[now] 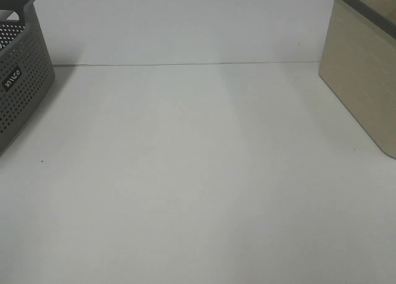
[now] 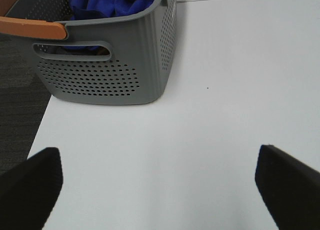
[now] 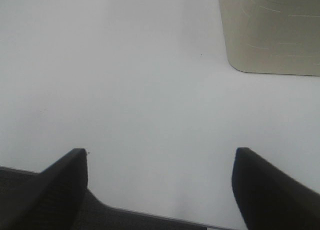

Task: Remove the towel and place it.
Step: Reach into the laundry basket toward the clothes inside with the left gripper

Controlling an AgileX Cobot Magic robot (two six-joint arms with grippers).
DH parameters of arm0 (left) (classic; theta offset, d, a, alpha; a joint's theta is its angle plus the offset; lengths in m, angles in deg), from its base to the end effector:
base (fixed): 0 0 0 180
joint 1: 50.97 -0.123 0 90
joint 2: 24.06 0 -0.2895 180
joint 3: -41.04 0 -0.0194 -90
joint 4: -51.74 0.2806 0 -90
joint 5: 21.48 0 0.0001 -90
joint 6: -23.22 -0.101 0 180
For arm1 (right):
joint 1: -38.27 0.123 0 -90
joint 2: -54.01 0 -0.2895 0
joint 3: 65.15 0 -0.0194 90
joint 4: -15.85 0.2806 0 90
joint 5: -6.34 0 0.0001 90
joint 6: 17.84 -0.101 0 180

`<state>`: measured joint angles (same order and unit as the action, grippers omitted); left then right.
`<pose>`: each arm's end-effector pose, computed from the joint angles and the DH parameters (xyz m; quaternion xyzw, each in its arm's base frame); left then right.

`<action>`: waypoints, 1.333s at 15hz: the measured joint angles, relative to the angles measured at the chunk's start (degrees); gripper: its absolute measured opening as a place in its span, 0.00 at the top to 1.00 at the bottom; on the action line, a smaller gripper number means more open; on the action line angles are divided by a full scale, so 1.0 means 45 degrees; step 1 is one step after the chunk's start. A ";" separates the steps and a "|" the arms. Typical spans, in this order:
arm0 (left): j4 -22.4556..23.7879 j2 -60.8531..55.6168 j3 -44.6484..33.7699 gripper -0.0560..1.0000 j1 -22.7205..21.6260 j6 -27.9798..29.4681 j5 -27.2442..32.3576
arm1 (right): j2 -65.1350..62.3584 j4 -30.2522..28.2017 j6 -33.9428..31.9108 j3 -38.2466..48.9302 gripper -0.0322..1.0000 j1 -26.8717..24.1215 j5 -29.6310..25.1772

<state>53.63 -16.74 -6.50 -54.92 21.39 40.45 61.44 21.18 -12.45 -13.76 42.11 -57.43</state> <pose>0.0210 0.0044 0.2917 -0.0168 0.8514 0.0429 0.5225 0.0272 0.0103 0.2682 -0.0725 0.8732 0.0400 0.4804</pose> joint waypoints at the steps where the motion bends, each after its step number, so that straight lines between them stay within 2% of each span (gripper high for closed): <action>1: 0.0000 0.0000 0.0000 0.01 0.0000 0.0000 0.0000 | 0.0000 0.0000 0.0000 0.0000 0.22 0.0000 0.0000; 7: 0.0127 0.0000 0.0000 0.01 0.0000 -0.0102 0.0000 | 0.0000 0.0000 0.0000 0.0000 0.22 0.0000 0.0000; 10: -0.0509 0.0000 0.0000 0.01 0.0000 -0.0993 0.0000 | 0.0000 0.0000 0.0000 0.0000 0.22 0.0000 0.0000; 20: -0.0420 0.0000 0.0000 0.01 0.0000 -0.0891 0.0000 | 0.0000 0.0000 0.0000 0.0000 0.22 0.0000 0.0000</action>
<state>51.74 -16.74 -6.50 -54.92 17.38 40.45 61.44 21.18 -12.45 -13.76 42.11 -57.43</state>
